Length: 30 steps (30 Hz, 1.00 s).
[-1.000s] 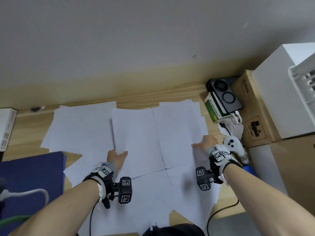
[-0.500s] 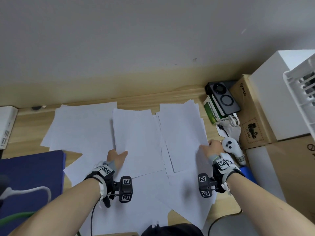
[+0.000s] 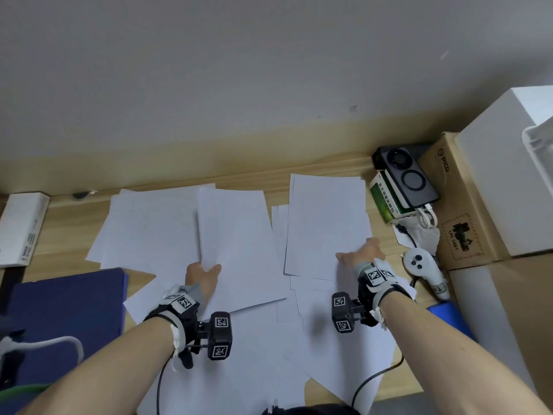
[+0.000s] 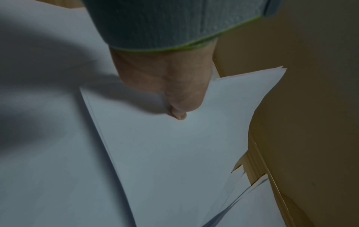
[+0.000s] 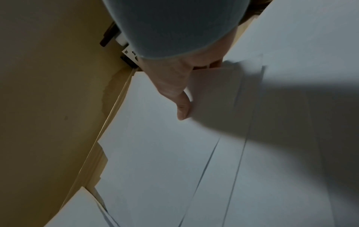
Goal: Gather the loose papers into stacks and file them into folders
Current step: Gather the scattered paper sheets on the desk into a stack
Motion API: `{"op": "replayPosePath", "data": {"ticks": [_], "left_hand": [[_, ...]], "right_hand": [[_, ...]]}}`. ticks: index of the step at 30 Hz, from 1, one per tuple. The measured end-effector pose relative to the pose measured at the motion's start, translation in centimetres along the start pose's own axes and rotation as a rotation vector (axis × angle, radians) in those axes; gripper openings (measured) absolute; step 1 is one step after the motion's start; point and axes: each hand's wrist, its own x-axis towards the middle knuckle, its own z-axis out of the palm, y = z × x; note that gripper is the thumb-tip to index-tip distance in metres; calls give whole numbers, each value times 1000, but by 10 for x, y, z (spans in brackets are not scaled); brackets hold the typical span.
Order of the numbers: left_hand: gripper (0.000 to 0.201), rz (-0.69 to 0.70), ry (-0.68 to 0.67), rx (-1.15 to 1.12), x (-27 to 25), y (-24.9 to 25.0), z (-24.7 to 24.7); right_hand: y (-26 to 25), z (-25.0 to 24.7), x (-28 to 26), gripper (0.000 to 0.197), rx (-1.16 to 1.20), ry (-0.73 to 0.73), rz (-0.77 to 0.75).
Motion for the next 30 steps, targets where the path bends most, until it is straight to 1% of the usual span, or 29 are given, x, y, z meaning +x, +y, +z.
{"op": "replayPosePath", "data": {"ticks": [2, 3, 5, 6, 8, 10, 12, 15, 17, 20, 22, 23, 25, 28, 30], "left_hand": [[33, -17, -1, 16, 2, -3, 1], [34, -21, -5, 21, 3, -4, 1], [33, -25, -11, 21, 2, -5, 3], [32, -22, -15, 15, 0, -5, 3], [29, -13, -19, 1, -4, -3, 4], [25, -1, -29, -9, -9, -1, 3], [26, 16, -35, -16, -10, 3, 3], [30, 35, -43, -6, -13, 6, 1], [31, 39, -51, 0, -15, 4, 0], [40, 22, -59, 28, -19, -5, 1], [32, 25, -62, 37, -26, -9, -1], [27, 35, -63, 38, -29, -10, -3], [25, 65, -47, 46, -35, -8, -10], [23, 128, 24, 64, -39, 5, -26], [23, 145, 46, 47, -41, 16, -39]], "right_hand": [[1, -4, 1, 85, -96, 55, -34], [2, -6, 1, 79, -108, 75, -58], [4, -12, 2, 66, -113, 57, -68], [5, -13, 1, 54, -109, 28, -68], [8, -14, 0, 28, -3, -18, -79], [17, -19, -4, 20, 157, -12, -131], [26, -28, -7, 24, 273, -8, -200], [40, -41, -13, 31, 367, -91, -233], [49, -44, -17, 31, 350, -132, -226], [61, -37, -26, 28, 210, -151, -222], [65, -31, -33, 21, 219, -160, -209], [65, -31, -35, 17, 256, -152, -199], [60, -33, -36, 16, 369, -135, -191], [41, -50, -40, 23, 477, -141, -222], [24, -62, -48, 26, 557, -154, -242]]}}
